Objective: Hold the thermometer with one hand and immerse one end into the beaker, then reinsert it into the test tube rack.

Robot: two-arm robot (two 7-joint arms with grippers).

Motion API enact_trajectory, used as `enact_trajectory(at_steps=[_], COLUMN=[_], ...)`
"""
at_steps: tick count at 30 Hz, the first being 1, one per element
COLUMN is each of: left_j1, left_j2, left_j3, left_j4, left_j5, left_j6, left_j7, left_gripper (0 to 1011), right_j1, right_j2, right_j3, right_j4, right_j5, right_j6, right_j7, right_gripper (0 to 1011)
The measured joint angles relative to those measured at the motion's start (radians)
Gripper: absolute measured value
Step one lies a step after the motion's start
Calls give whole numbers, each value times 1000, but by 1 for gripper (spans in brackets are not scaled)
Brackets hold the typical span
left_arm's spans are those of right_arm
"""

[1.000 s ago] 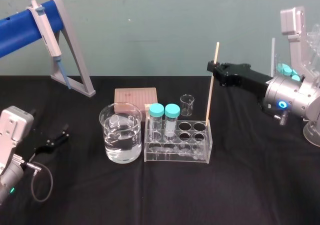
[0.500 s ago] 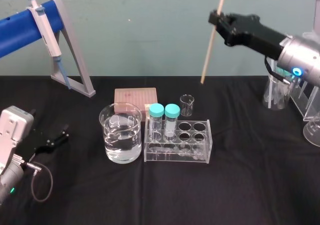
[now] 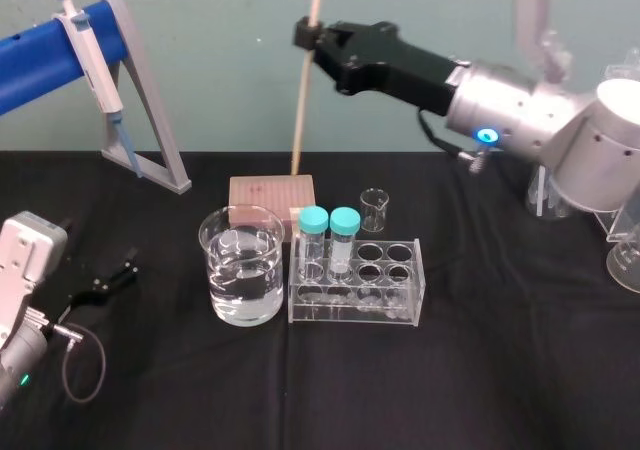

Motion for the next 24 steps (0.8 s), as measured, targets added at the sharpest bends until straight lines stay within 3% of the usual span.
enact_trajectory(at_steps=[3,11,16,24], left_j1=[0,0,0,0], left_j2=[0,0,0,0], left_j3=[0,0,0,0], left_j4=[0,0,0,0], left_j5=[0,0,0,0], left_j6=[0,0,0,0], left_j7=[0,0,0,0], left_gripper=[1004,1004,1004,1004], right_j1=[14,44,61,61], right_j2=[-45,-119,-183,-241], right_j3=[-37,-110,-165,-179], right_j4=[42,137,252,365], right_j5=[1,-36,-128,-185], right_j6=[1,0,-72,-159], right_j7=[7,12,7,8], right_gripper=[47,47,48,48])
